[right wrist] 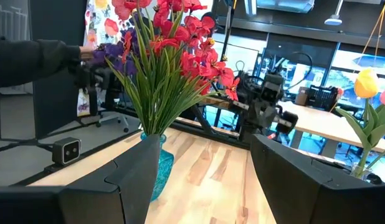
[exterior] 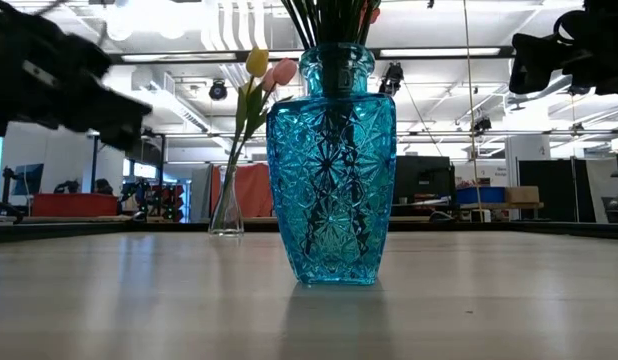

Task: Sort flowers into vase by color
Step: Return to Home Position

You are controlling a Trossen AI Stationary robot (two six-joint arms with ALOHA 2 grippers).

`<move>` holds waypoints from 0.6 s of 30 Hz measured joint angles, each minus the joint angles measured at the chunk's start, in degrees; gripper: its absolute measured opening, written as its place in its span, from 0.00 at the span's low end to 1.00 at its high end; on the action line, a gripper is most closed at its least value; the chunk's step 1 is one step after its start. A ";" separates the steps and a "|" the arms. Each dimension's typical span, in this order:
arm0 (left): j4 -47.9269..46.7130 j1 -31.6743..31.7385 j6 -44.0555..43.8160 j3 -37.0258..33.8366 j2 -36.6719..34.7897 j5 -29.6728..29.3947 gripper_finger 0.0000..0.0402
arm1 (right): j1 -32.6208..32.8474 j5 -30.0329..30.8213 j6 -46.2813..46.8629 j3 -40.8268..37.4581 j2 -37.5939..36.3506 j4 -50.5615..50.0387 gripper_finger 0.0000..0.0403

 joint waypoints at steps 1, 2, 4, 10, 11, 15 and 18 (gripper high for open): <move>-1.31 -0.36 0.02 0.00 -2.60 -0.17 0.00 | 0.00 0.00 0.02 0.00 -0.01 -0.03 0.61; -1.54 -0.86 -0.07 0.00 -5.28 -0.30 0.00 | 0.00 0.02 0.02 0.00 0.01 -0.02 0.61; -1.52 -2.51 -0.07 0.00 -10.52 -0.47 0.00 | 0.00 0.00 0.00 0.00 0.01 -0.02 0.61; 2.28 -16.07 3.22 -0.04 -11.10 -7.52 0.00 | 0.00 0.17 0.02 0.00 0.09 -0.20 0.61; 1.47 -18.56 5.20 -0.04 -11.02 -11.92 0.00 | 0.00 0.31 0.12 0.00 0.09 -0.19 0.61; -0.02 -25.39 10.26 -0.04 -11.06 -23.23 0.00 | 0.00 0.33 0.04 0.00 0.35 -0.12 0.61; -0.53 -25.69 9.88 -0.04 -11.01 -25.44 0.00 | 0.00 0.33 0.11 0.00 0.36 -0.04 0.61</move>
